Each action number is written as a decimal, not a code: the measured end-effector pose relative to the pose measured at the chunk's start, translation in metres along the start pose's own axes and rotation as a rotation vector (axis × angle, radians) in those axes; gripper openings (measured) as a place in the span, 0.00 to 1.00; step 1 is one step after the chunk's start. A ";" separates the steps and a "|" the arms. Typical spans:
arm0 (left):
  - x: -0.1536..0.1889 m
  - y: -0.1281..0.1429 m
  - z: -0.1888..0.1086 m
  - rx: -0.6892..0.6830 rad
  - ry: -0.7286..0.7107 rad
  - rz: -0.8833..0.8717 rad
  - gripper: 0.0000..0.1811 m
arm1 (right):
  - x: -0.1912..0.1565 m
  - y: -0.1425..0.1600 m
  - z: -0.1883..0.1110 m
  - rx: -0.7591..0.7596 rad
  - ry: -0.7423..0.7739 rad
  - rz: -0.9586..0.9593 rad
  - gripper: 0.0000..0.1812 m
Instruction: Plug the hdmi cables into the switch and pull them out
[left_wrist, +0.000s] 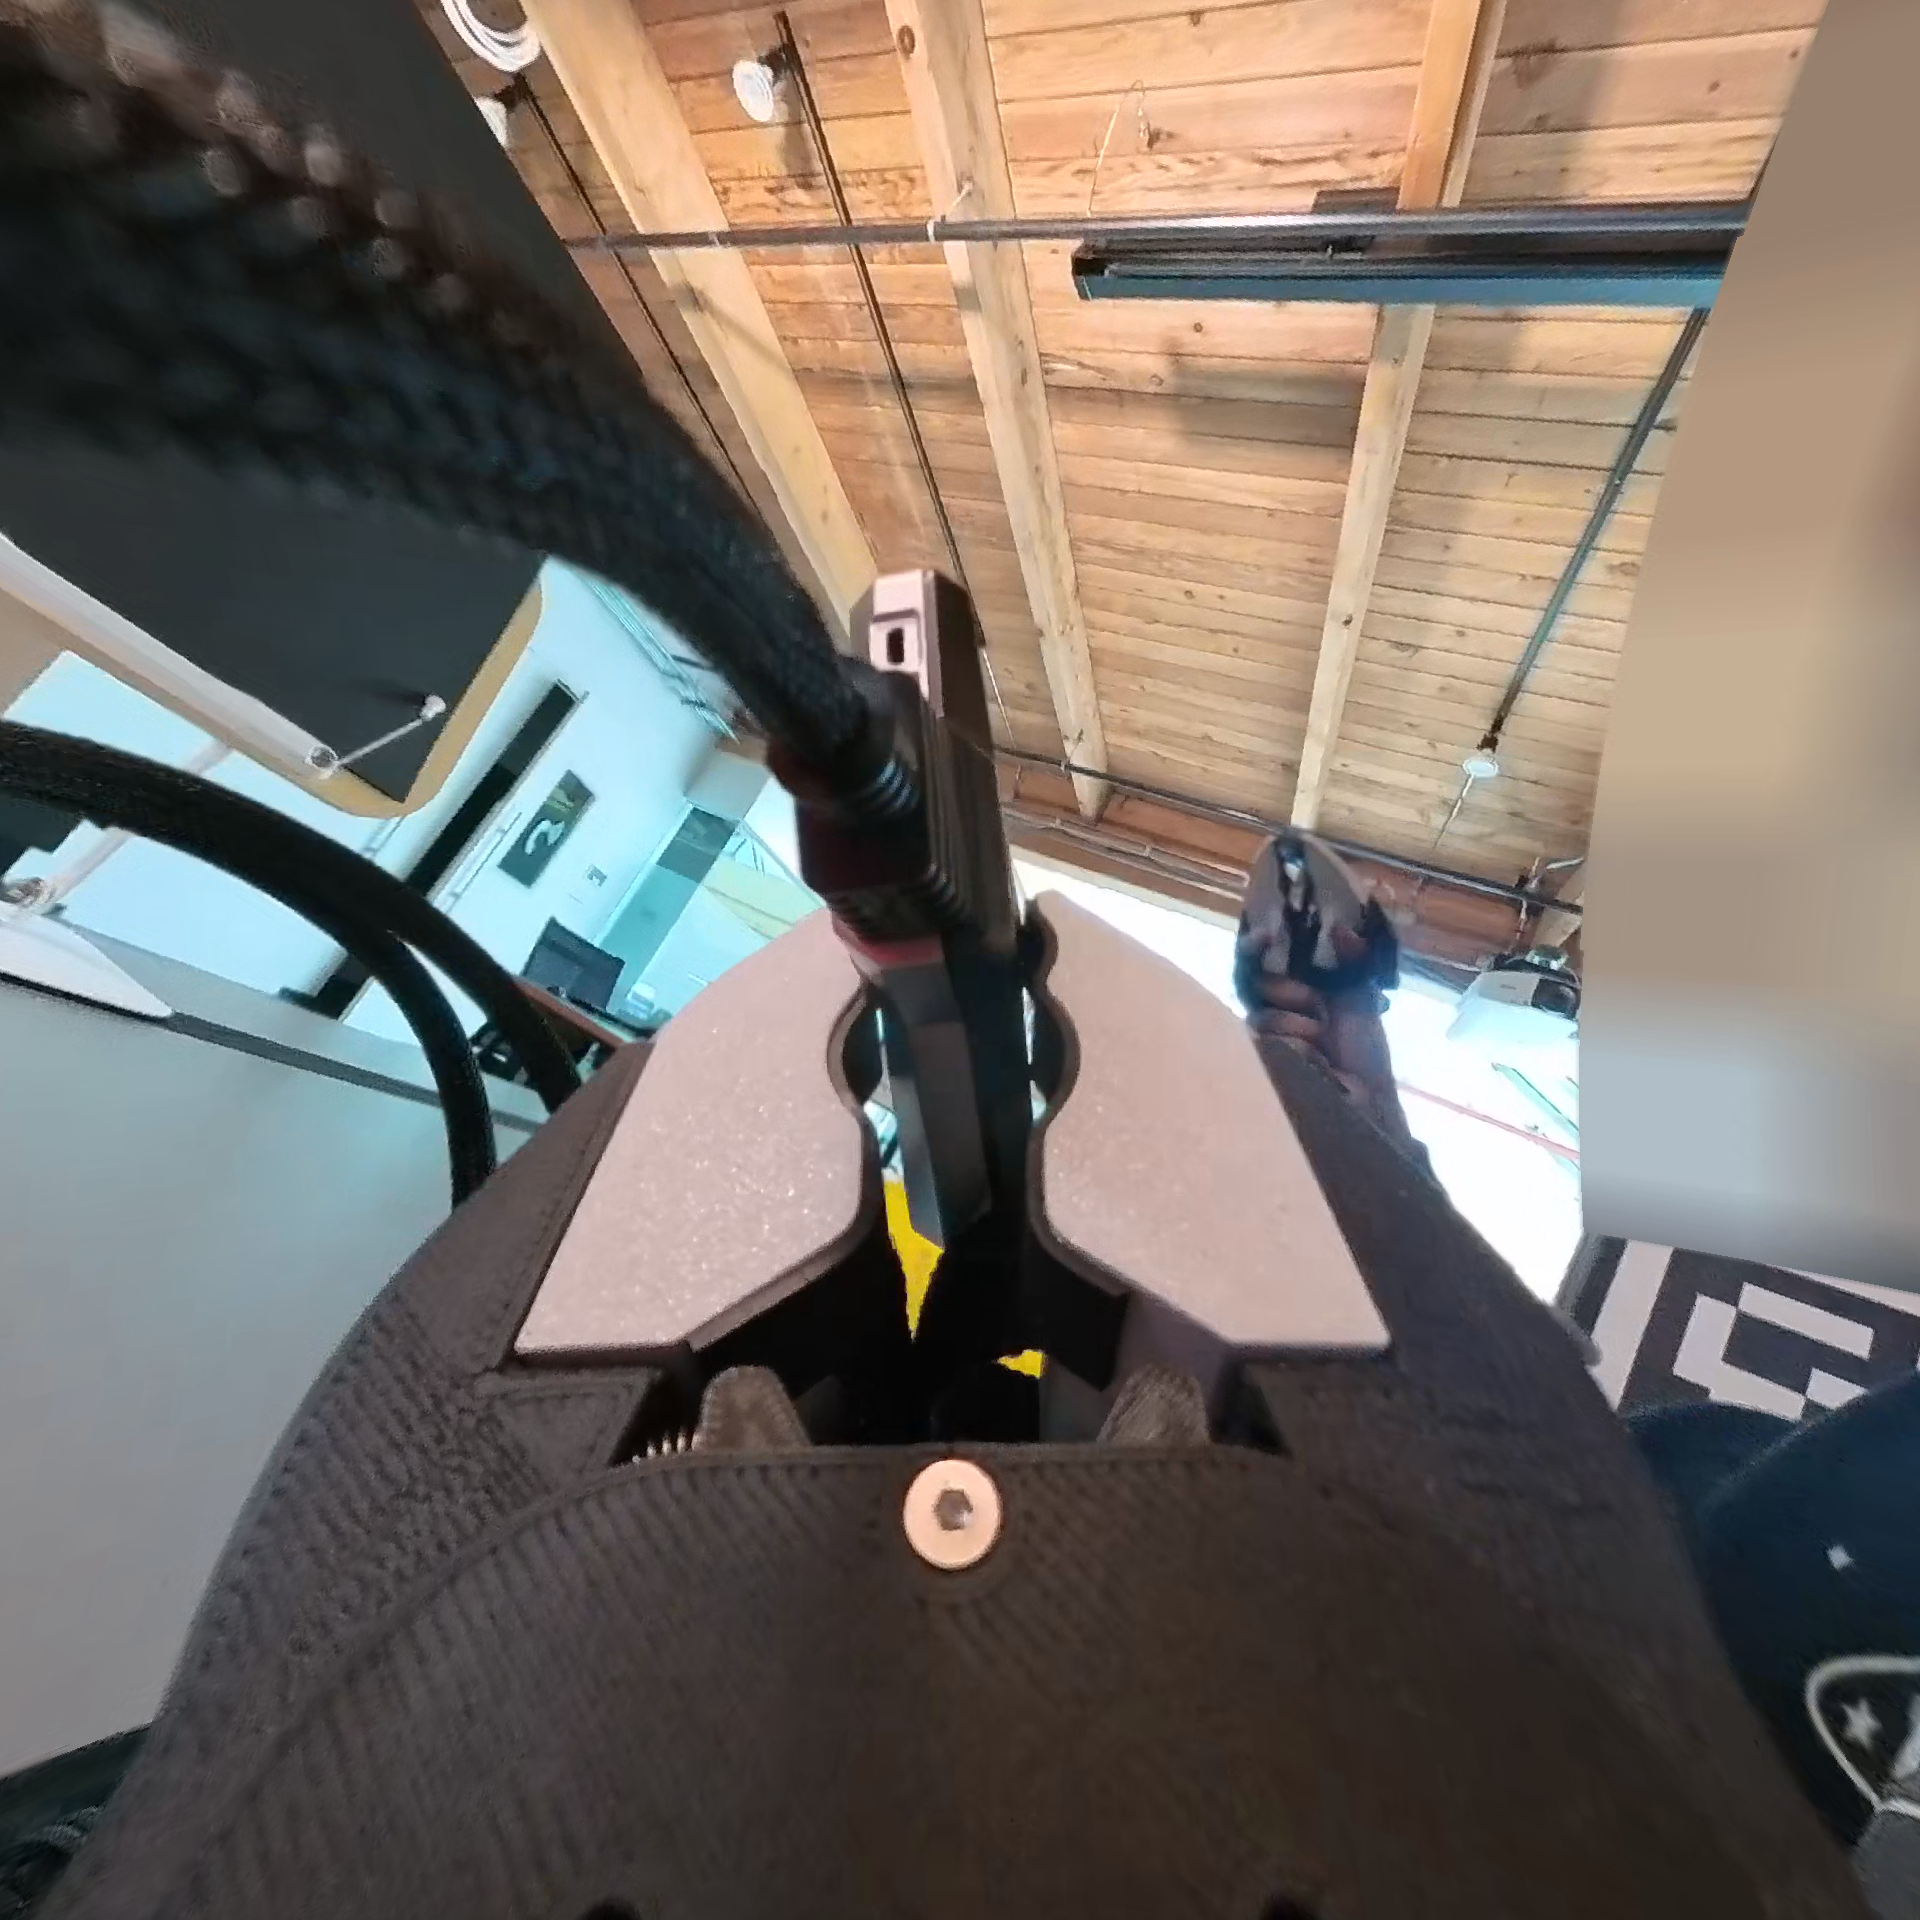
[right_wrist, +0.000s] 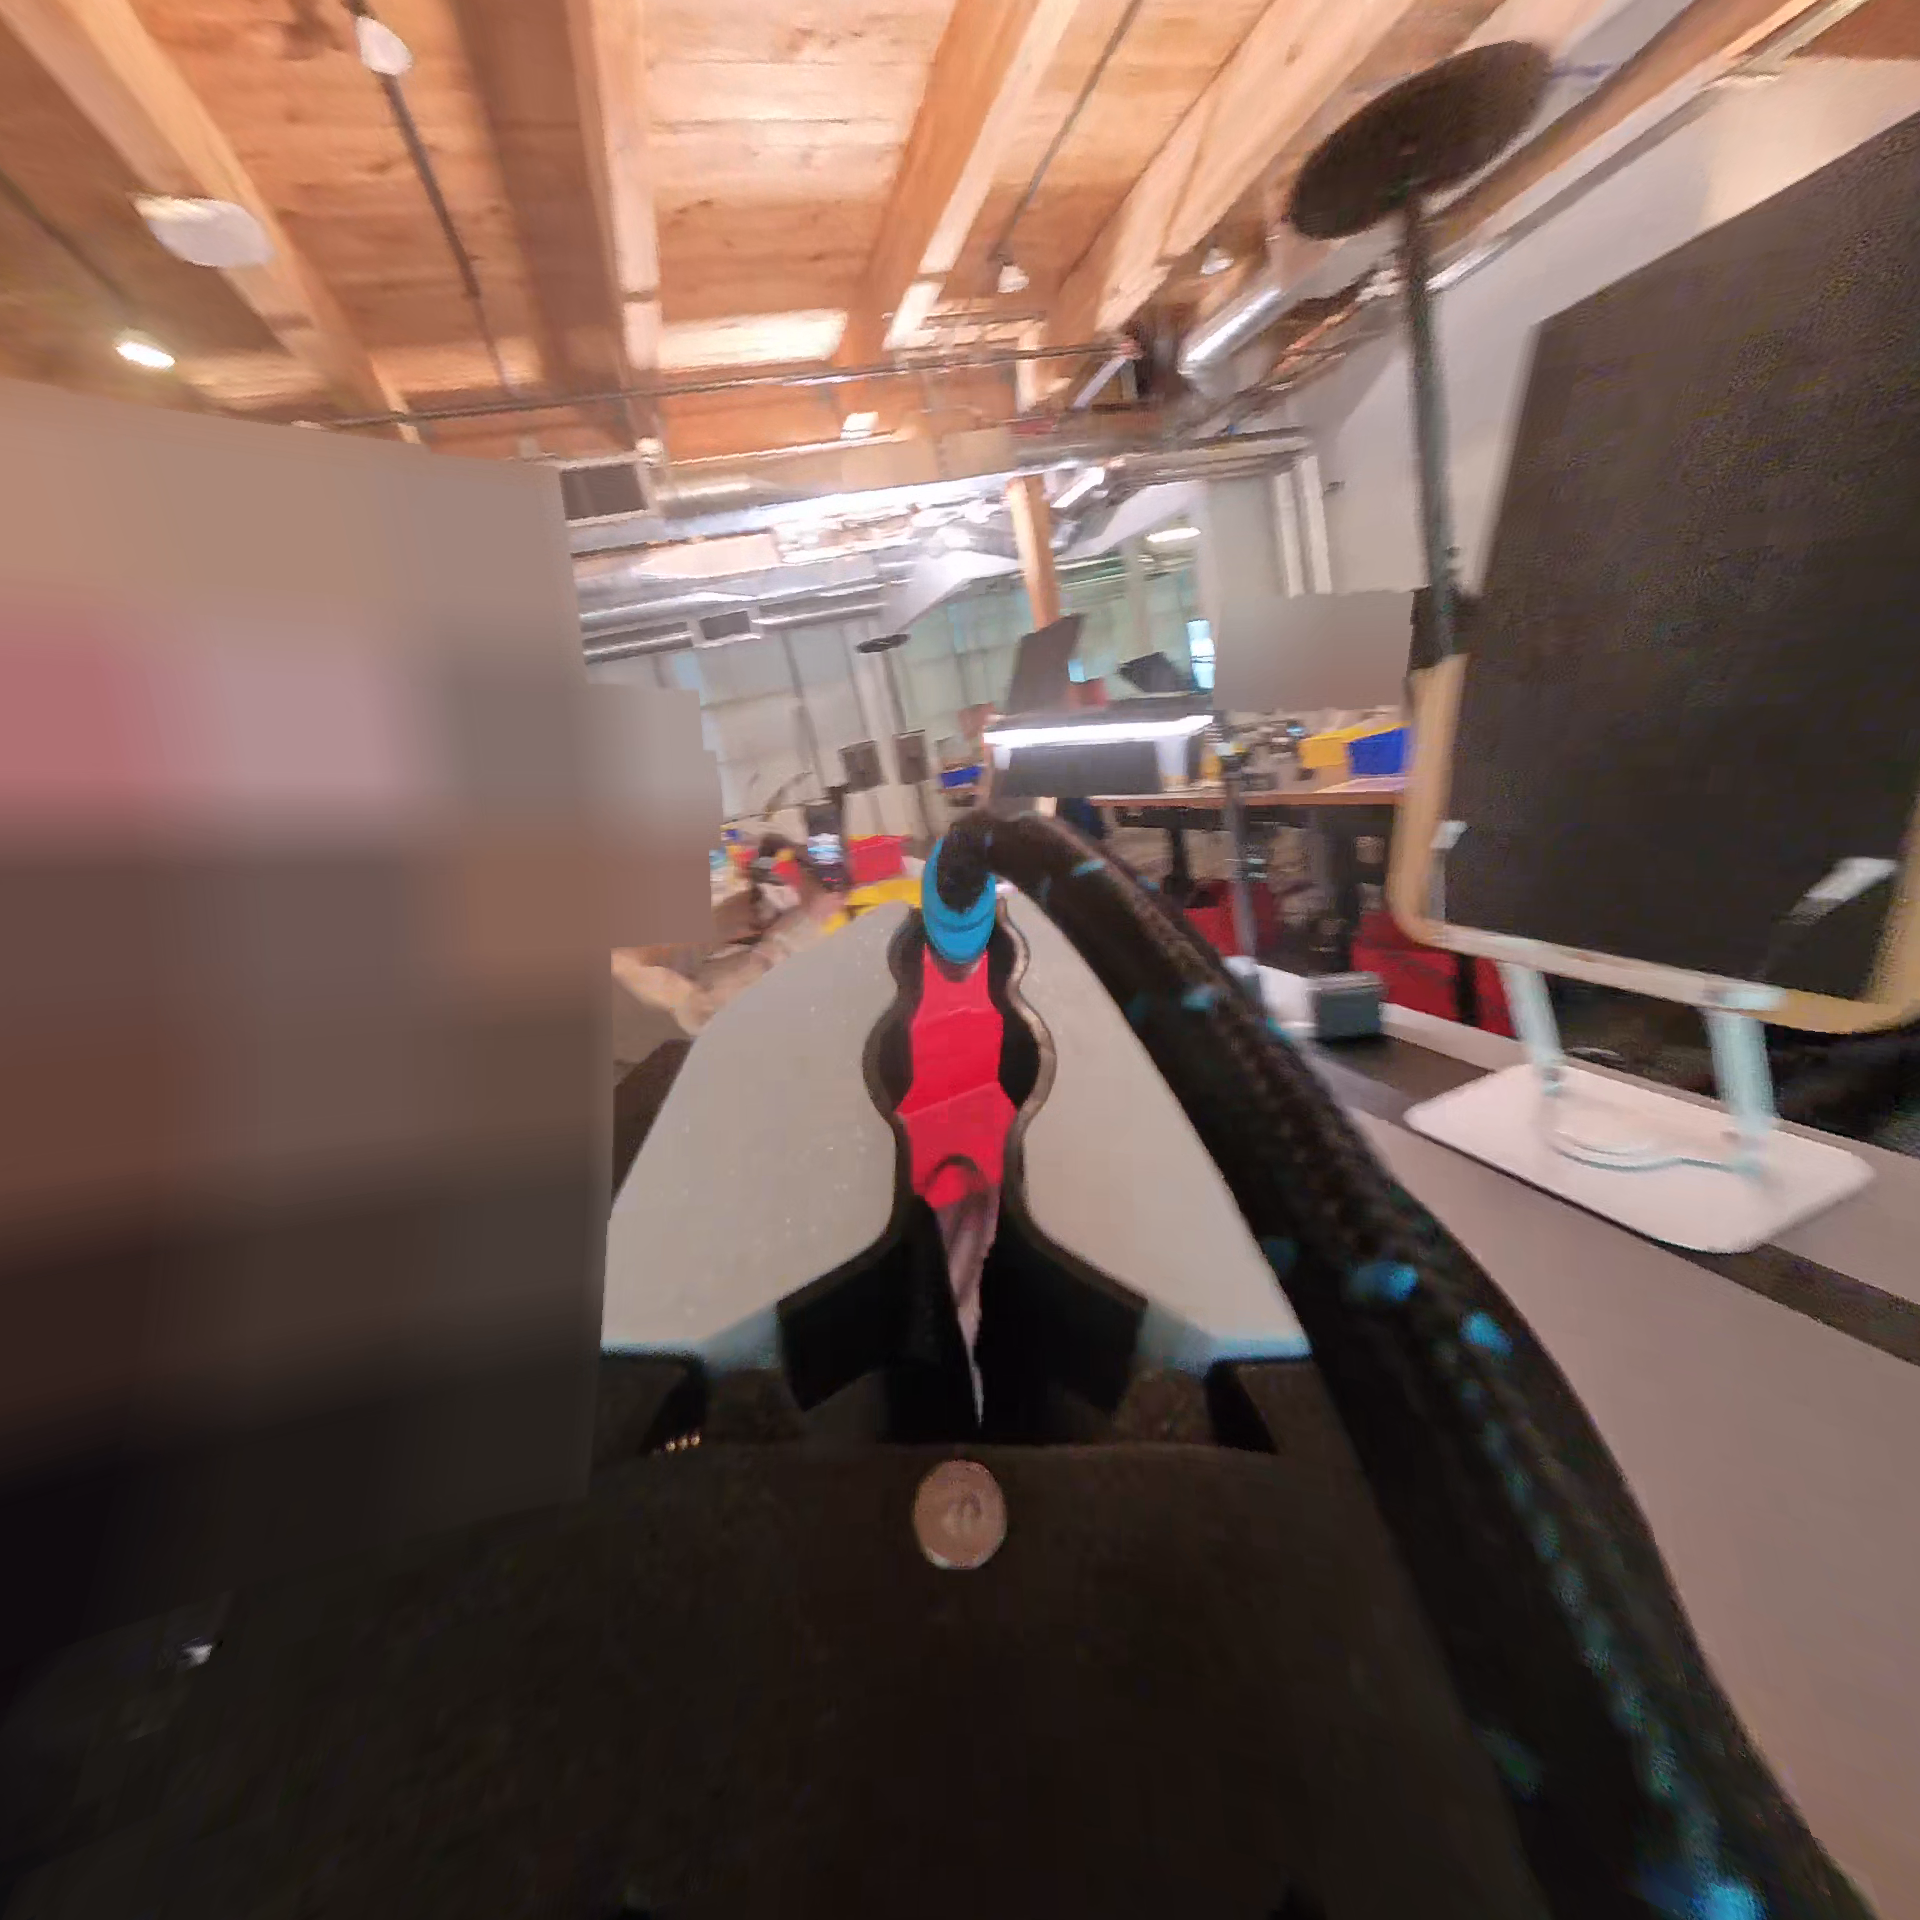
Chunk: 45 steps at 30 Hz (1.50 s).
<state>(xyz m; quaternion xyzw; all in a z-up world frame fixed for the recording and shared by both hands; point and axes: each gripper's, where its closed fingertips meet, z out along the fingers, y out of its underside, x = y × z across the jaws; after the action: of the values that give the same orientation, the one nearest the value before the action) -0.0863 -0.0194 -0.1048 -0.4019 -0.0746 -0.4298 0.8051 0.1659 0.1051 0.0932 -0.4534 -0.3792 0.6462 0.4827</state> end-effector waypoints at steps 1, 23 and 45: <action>0.001 0.003 0.001 -0.019 0.003 0.009 0.13 | 0.015 -0.002 -0.010 -0.012 0.048 -0.028 0.07; 0.010 0.029 0.009 -0.173 0.043 0.100 0.13 | 0.078 0.092 -0.126 -0.247 -0.165 -0.088 0.07; 0.012 0.034 0.010 -0.195 0.050 0.117 0.13 | 0.124 0.098 -0.118 -0.408 0.240 0.135 0.07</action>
<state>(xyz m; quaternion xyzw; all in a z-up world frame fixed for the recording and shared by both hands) -0.0513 -0.0091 -0.1119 -0.4714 0.0113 -0.3969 0.7874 0.2352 0.2075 -0.0605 -0.6394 -0.4104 0.5286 0.3786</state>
